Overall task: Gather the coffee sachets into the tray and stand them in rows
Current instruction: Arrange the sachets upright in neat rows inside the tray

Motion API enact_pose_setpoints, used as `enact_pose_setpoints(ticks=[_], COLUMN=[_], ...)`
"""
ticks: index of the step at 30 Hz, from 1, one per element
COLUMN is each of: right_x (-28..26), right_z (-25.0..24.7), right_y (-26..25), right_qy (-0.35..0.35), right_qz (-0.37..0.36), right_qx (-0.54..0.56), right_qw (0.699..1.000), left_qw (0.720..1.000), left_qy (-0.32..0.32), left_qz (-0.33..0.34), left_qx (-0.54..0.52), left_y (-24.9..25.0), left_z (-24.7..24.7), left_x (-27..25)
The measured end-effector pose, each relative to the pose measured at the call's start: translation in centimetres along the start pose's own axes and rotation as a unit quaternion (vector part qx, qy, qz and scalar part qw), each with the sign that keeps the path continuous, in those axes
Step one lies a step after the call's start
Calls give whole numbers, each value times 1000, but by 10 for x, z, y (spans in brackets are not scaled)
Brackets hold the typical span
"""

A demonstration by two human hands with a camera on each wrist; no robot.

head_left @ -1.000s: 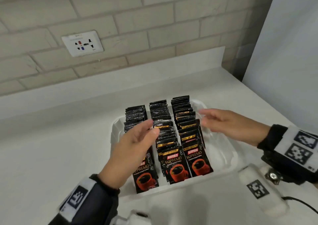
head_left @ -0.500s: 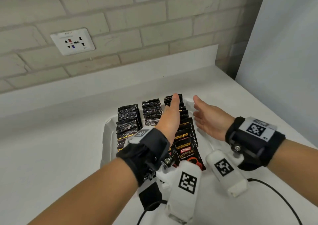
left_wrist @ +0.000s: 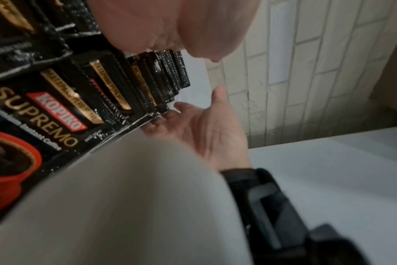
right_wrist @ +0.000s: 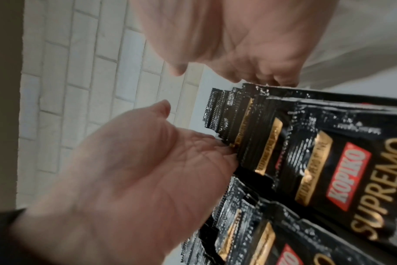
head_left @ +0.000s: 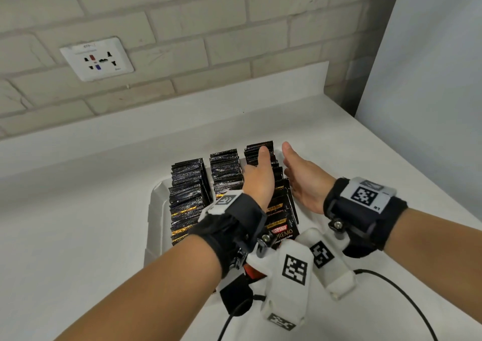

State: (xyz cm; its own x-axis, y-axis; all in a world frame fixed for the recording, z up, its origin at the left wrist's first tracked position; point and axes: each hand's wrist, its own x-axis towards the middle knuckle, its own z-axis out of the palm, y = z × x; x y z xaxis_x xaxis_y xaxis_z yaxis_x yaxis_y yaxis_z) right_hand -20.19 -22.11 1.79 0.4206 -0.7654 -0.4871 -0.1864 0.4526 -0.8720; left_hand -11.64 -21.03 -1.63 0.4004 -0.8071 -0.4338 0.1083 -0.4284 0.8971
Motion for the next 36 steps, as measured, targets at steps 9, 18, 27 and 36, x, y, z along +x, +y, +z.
enact_pose_setpoints(ticks=[9, 18, 27, 36], right_x=[12, 18, 28, 27], right_z=[-4, -1, -1, -4], right_y=[3, -12, -15, -15], right_qy=[-38, -21, -19, -30], right_qz=[-14, -6, -7, 0], right_qx=[11, 0, -28, -48], right_qw=[999, 1000, 999, 998], left_qw=[999, 998, 999, 997], left_qy=[-43, -10, 4, 20], left_qz=[-22, -27, 10, 6], left_qx=[-24, -54, -46, -71], left_y=[-5, 13, -1, -1], left_z=[-5, -7, -3, -8], left_x=[10, 2, 45, 48])
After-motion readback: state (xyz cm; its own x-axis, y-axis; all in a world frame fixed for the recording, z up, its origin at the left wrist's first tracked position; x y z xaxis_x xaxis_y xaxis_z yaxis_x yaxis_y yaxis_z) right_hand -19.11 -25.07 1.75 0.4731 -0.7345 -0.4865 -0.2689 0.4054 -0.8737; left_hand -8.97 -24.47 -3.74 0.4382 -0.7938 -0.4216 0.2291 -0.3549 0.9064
